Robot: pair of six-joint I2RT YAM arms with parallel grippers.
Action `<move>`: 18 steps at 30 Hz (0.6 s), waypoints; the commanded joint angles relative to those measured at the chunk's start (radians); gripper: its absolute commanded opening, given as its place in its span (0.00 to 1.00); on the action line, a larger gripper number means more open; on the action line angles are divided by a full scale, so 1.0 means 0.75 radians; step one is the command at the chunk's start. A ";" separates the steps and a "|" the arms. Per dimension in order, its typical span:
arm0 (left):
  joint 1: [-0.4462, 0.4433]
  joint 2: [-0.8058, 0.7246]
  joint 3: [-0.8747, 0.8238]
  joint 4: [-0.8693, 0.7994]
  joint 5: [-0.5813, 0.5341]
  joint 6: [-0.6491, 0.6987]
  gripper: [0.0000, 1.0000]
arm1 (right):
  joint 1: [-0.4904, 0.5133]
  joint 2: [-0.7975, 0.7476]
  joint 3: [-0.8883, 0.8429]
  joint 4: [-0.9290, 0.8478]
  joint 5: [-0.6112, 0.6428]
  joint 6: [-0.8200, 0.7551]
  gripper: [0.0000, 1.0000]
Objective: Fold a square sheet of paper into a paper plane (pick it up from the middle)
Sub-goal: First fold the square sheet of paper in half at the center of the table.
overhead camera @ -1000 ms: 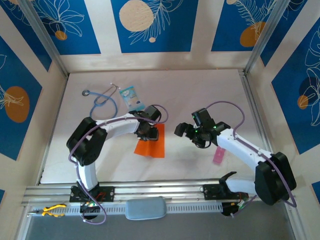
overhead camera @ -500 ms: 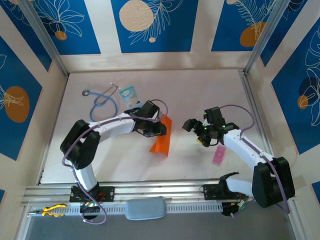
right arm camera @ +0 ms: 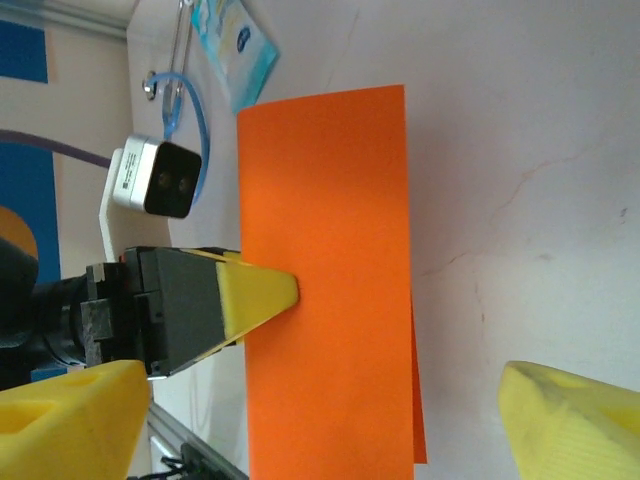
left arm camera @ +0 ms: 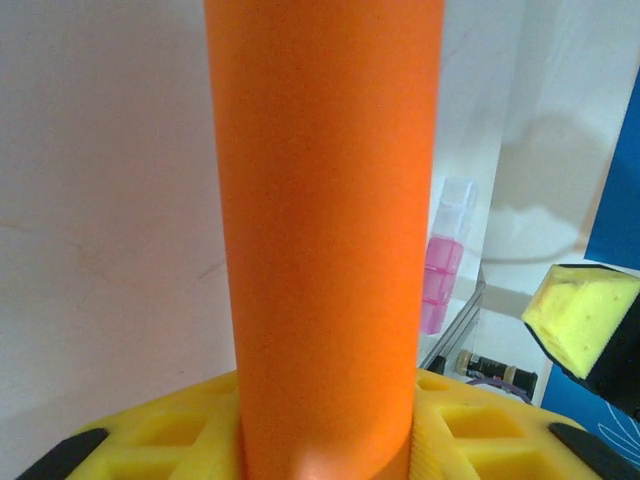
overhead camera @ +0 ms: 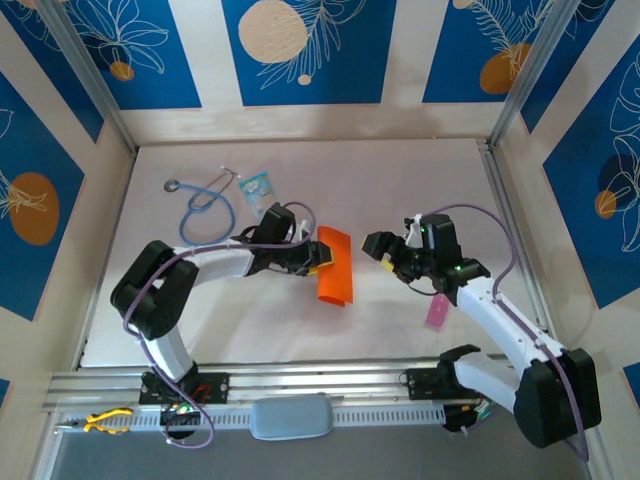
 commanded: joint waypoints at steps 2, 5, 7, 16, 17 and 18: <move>0.008 0.027 -0.015 -0.076 -0.049 0.067 0.38 | 0.062 0.060 0.028 0.010 -0.067 -0.043 0.86; 0.008 0.042 -0.011 -0.105 -0.075 0.098 0.38 | 0.100 0.102 0.040 0.032 -0.051 -0.038 0.84; 0.010 0.049 -0.015 -0.105 -0.091 0.105 0.38 | 0.116 0.141 0.056 0.029 -0.047 -0.039 0.83; 0.012 0.080 -0.006 -0.195 -0.160 0.171 0.40 | 0.209 0.309 0.165 -0.088 0.027 -0.066 0.82; 0.012 0.083 0.001 -0.216 -0.169 0.184 0.40 | 0.211 0.316 0.165 -0.086 0.030 -0.063 0.81; 0.013 0.087 0.011 -0.245 -0.181 0.204 0.41 | 0.215 0.321 0.162 -0.078 0.031 -0.059 0.79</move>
